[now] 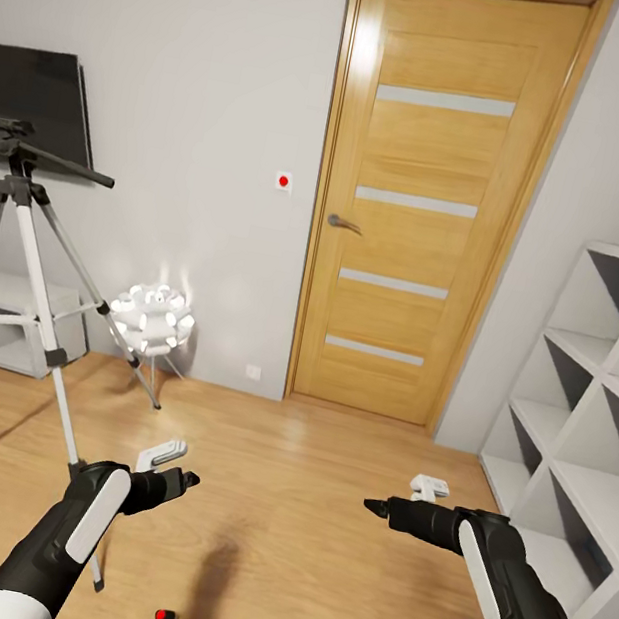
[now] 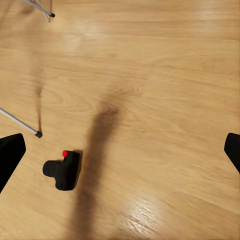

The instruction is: Attach the digital camera to the camera tripod in the bedroom.

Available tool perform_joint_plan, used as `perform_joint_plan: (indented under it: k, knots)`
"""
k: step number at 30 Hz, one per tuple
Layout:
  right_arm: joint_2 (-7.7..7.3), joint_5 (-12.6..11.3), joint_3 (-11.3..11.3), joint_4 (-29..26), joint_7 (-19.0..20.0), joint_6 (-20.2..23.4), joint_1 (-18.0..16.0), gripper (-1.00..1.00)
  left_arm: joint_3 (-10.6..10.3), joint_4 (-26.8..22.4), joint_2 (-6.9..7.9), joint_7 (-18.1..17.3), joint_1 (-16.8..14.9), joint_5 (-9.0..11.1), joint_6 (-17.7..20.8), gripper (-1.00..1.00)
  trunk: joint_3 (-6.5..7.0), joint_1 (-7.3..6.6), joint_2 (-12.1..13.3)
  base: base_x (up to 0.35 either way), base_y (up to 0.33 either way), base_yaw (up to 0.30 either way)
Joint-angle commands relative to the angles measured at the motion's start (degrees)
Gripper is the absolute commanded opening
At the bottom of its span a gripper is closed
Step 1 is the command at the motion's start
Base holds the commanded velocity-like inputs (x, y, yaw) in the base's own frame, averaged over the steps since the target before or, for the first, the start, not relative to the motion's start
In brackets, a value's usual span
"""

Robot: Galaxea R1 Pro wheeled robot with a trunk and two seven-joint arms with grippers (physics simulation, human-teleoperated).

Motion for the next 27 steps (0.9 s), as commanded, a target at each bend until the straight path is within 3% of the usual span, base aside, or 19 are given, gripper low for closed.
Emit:
perform_joint_plan:
  k: [1, 27]
  knots:
    - [-0.05, -0.19, 0.07, -0.04, -0.01, 0.24, -0.04, 1.0, 0.13, -0.06, -0.05, 0.47, -0.04, 0.62, 0.24, 1.0, -0.25, 0.22, -0.45, 0.0, 0.0, 0.0]
    - [-0.05, -0.41, 0.07, -0.06, -0.01, 0.24, -0.04, 1.0, 0.13, 0.1, -0.05, 0.73, -0.04, 0.55, 0.22, 1.0, -4.91, 5.93, -10.87, 0.0, 0.0, 0.0]
